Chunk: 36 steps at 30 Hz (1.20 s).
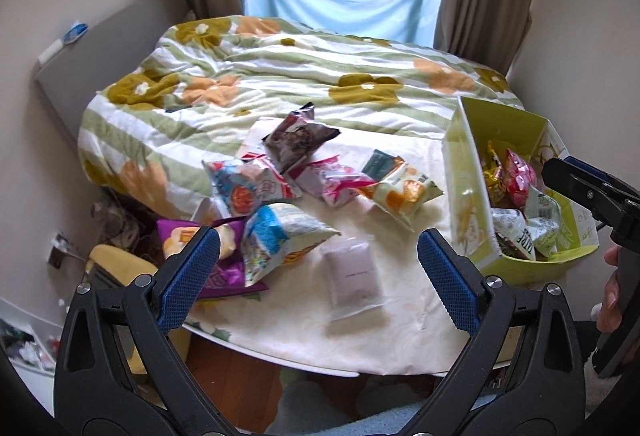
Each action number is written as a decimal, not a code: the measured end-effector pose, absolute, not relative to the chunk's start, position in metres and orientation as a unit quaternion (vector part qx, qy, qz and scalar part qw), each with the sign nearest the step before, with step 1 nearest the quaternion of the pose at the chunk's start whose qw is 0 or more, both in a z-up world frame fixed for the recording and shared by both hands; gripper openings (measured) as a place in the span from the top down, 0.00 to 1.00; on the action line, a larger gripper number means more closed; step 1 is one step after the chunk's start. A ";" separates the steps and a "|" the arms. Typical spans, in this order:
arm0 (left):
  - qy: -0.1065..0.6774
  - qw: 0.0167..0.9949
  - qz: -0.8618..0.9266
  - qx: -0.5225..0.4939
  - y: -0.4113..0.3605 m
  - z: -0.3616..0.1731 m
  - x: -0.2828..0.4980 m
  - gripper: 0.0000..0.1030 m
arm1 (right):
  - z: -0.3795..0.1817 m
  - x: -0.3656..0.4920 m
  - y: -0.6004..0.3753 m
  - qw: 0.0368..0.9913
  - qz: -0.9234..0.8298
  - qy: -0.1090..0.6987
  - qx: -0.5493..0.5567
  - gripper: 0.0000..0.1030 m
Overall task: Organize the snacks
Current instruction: 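Move both tools back toward the remaining snack pile, then grasp the purple chip bag with left tool while right tool grasps blue-white bag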
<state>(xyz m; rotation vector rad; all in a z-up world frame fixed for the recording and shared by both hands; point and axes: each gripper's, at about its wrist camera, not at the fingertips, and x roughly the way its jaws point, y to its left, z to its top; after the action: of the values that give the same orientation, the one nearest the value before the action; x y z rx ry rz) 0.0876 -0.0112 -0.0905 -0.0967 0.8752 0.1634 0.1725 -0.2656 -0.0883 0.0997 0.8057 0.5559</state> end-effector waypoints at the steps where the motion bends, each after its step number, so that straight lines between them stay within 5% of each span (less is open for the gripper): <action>1: 0.424 0.901 0.084 -0.049 0.003 -0.092 0.085 0.04 | -0.089 0.172 -0.254 0.880 0.270 0.388 0.047 0.08; 14: 0.494 0.862 0.069 -0.091 0.135 -0.158 0.097 0.04 | -0.136 0.189 -0.126 0.851 0.263 0.448 0.078 0.08; 36: 0.564 0.817 0.091 -0.082 0.141 -0.268 0.143 0.06 | -0.250 0.235 -0.060 0.768 0.260 0.578 0.097 0.08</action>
<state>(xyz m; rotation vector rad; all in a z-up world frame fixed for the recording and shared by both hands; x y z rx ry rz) 0.1432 0.1412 -0.2685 -0.1742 1.2016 0.1930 0.2353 -0.0605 -0.2505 0.2105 1.2537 0.5642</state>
